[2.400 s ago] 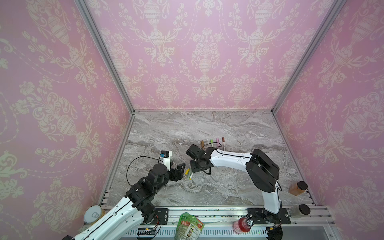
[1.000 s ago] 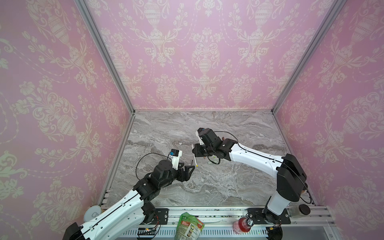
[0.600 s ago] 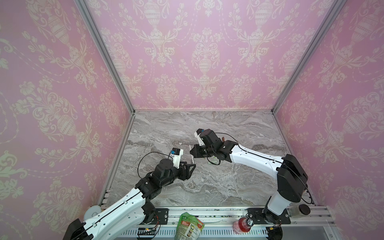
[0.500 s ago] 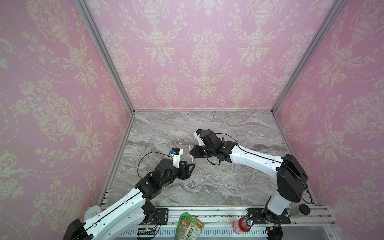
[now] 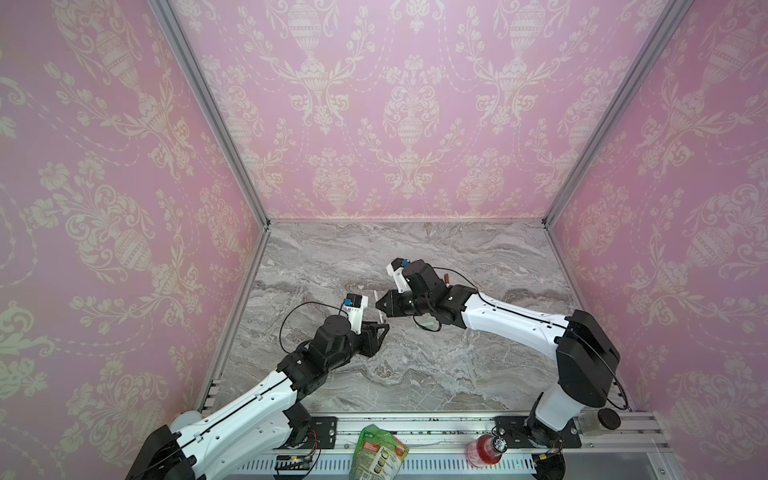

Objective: Insert the pens into the pen caps
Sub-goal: 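Close the left gripper on the white pen held by the right gripper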

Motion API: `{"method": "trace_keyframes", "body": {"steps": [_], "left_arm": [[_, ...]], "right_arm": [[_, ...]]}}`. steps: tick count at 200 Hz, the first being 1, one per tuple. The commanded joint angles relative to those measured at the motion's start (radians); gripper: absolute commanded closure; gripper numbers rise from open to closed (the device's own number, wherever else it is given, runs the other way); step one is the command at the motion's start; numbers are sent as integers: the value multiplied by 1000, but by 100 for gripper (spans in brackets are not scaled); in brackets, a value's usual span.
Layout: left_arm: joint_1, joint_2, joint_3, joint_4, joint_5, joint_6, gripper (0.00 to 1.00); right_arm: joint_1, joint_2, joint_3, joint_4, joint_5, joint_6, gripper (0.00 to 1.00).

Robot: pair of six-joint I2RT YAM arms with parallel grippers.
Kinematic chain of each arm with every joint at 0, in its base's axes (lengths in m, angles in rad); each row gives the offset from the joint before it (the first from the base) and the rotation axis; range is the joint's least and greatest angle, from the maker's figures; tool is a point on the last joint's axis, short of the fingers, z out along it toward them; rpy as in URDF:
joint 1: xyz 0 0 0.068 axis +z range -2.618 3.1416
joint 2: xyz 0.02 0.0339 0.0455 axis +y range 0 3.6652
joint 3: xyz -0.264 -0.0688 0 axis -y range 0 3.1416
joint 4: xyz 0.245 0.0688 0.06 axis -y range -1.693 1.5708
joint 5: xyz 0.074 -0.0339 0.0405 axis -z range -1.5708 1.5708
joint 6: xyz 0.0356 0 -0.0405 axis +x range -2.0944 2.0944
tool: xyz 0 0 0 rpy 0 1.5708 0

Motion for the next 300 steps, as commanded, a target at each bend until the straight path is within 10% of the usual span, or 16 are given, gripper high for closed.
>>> {"method": "trace_keyframes", "body": {"steps": [1, 176, 255, 300], "left_arm": [[10, 5, 5, 25, -39, -6, 55], [28, 24, 20, 24, -51, 10, 99], [29, 14, 18, 19, -41, 8, 100], [29, 14, 20, 21, -38, 3, 100]], "right_arm": [[7, -30, -22, 29, -21, 18, 96], [9, -51, -42, 64, -32, 28, 95], [7, -25, -34, 61, -43, 29, 74], [7, -2, -27, 58, -50, 26, 78]]}}
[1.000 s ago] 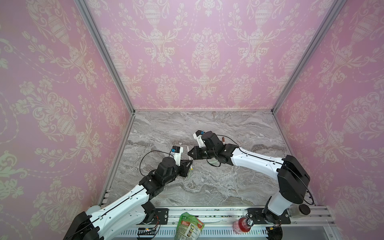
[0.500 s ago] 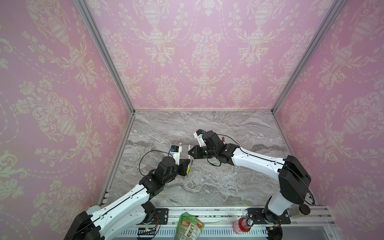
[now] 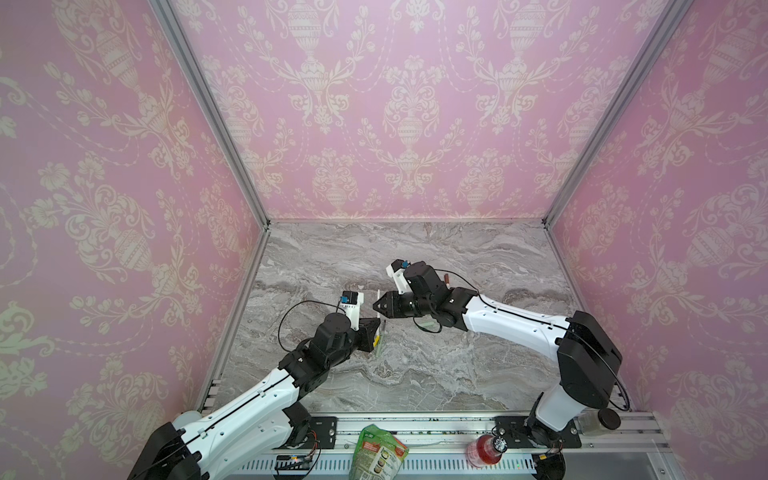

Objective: Insert the pens into the pen caps
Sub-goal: 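Close the left gripper on the white pen held by the right gripper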

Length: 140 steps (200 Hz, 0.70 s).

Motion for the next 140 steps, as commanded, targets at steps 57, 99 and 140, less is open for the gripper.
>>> {"method": "trace_keyframes", "body": {"steps": [57, 99, 140], "left_arm": [[5, -7, 21, 7, 17, 2, 100], [5, -11, 12, 7, -2, -10, 72], [5, -5, 11, 6, -11, -7, 68]], "right_arm": [[5, 1, 4, 11, -23, 2, 99], [6, -13, 0, 26, -31, 4, 100], [7, -20, -2, 46, -58, 10, 100]]}}
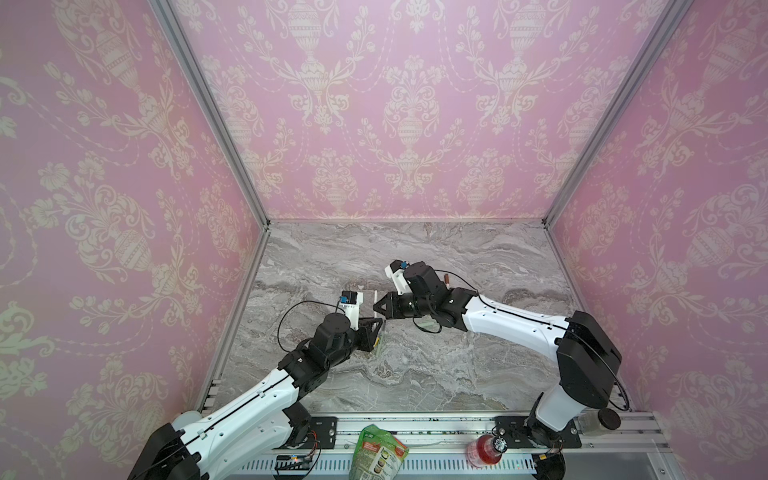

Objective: Insert the pens into the pen caps
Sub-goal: 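Close the left gripper on the white pen held by the right gripper, then open the right gripper off the white pen and move it toward the yellow cap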

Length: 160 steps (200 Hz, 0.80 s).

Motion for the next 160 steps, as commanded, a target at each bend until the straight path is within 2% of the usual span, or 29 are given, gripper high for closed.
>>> {"method": "trace_keyframes", "body": {"steps": [1, 13, 67, 89, 117, 137, 160], "left_arm": [[4, -1, 10, 5, -9, 1, 68], [4, 0, 12, 6, -9, 3, 71], [4, -7, 23, -14, -16, 11, 100], [5, -28, 23, -39, -41, 19, 100], [4, -81, 12, -87, -85, 34, 100], [6, -119, 12, -141, -110, 47, 100], [6, -161, 17, -216, -152, 61, 100]], "right_arm": [[7, -23, -1, 34, -29, 11, 100], [9, -24, -3, 36, -31, 11, 100], [9, -35, -6, 25, -13, 1, 100], [9, -33, -6, 19, -5, -4, 99], [9, -27, 2, -8, 12, -7, 86], [9, -12, 31, -102, 70, -22, 77], [10, 43, 88, -248, 129, -51, 75]]}}
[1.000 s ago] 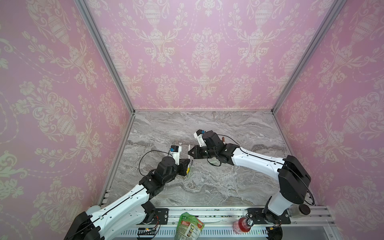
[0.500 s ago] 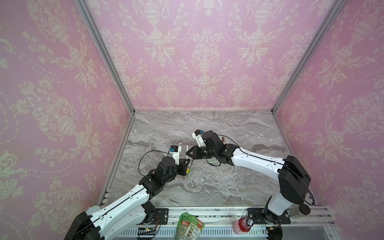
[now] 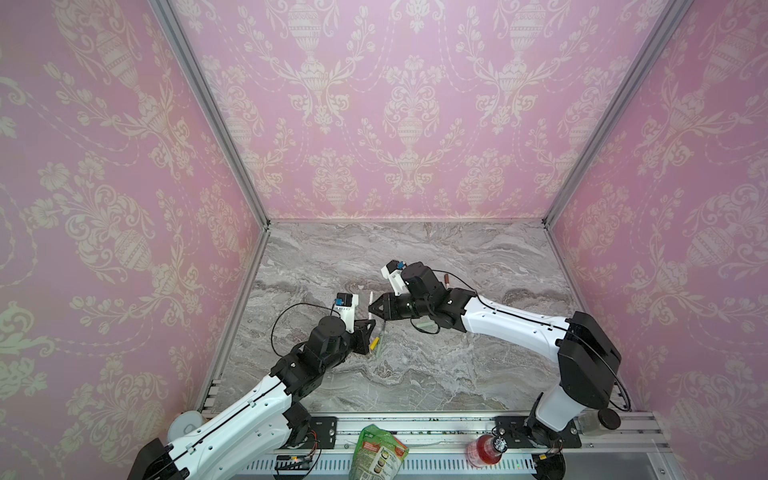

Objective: Insert the pens into the pen caps
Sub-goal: 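Open the right gripper off the white pen and move it toward the yellow cap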

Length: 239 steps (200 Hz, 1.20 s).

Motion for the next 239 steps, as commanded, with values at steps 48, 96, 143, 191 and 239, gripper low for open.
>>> {"method": "trace_keyframes", "body": {"steps": [48, 96, 143, 191, 239], "left_arm": [[6, -140, 17, -196, -201, 49, 100], [6, -169, 6, -213, -214, 43, 100], [8, -178, -1, -207, -207, 29, 100], [8, -181, 11, -220, -198, 21, 100], [9, -178, 16, -220, -192, 7, 100]], "right_arm": [[54, 176, 138, -377, 180, -114, 69], [99, 280, 197, -403, 131, -128, 65], [114, 316, 234, -397, 125, -329, 58], [116, 352, 290, -474, 135, -636, 47], [118, 425, 363, -570, 156, -835, 45]]}}
